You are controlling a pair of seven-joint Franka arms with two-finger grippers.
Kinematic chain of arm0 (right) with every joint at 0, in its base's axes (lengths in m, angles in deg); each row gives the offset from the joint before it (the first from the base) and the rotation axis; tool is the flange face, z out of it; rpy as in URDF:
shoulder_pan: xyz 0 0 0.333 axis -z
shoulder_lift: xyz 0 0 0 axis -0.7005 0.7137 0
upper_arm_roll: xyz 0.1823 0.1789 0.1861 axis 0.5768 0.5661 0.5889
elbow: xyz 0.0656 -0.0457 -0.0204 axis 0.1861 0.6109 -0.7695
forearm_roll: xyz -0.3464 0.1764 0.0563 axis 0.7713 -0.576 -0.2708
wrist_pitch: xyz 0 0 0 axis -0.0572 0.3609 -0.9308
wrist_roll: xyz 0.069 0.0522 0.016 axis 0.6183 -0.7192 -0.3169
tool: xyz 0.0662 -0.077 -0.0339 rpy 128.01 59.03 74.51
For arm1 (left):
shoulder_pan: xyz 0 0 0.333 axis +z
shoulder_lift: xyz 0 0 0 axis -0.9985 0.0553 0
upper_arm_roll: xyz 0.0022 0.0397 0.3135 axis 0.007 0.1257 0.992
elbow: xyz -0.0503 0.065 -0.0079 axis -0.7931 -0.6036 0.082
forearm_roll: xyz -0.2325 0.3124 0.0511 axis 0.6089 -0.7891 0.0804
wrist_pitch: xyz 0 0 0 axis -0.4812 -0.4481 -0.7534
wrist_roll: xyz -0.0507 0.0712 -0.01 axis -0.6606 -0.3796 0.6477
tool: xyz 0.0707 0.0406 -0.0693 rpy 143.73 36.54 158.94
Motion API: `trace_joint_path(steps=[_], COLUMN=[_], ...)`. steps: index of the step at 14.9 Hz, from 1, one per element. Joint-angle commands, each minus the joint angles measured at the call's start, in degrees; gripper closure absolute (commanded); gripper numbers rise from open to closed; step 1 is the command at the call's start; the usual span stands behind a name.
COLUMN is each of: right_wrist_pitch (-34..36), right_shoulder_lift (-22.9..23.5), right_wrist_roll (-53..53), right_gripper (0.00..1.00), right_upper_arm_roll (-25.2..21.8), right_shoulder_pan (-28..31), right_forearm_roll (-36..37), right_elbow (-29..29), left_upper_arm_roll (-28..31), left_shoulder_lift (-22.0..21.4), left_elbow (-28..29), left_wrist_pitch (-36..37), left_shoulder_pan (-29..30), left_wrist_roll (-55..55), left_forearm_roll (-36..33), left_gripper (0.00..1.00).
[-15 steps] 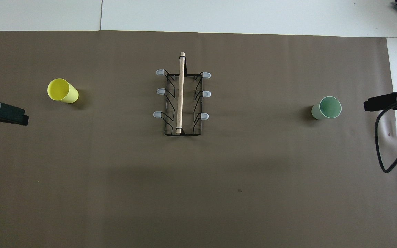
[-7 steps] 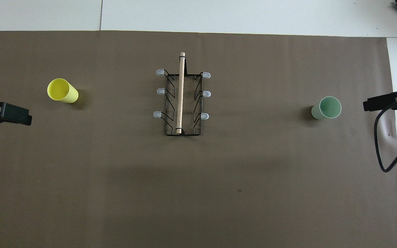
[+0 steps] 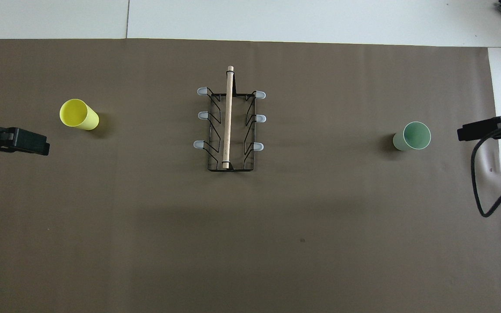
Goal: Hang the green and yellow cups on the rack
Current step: 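Reach the left gripper to the yellow cup while the right gripper reaches the green cup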
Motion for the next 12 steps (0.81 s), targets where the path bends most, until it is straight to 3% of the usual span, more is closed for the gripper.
trace_joint_path(steps=[1,4,9,12], right_wrist_pitch=[-1.73,-4.63,-6.04,-3.94], right_shoulder_lift=[-0.69,-0.26,3.09,2.56], right_wrist_roll=[-1.36,-2.95,-9.71,-16.37], right_gripper=[0.0,0.0,0.0,0.0], right_upper_arm_roll=[0.78,0.78,0.96,0.87], right_shoulder_pan=[0.94,0.06,-5.72,-6.09], right_forearm_roll=[0.87,2.09,13.85,15.81], right_elbow=[2.39,3.98,4.07,5.12], left_upper_arm_roll=[0.54,1.42,6.68,13.09], left_shoulder_lift=[3.07,11.06,22.32,28.29], left_elbow=[-0.86,-7.98,-16.16,-19.77], left_wrist_pitch=[0.64,5.39,5.93,7.34], left_shoulder_pan=[0.05,0.23,-0.65,-0.13], left_wrist_roll=[0.5,2.42,11.65,20.33], left_forearm_roll=[-0.26,-0.25,0.8,9.73], left_gripper=[0.0,0.0,0.0,0.0])
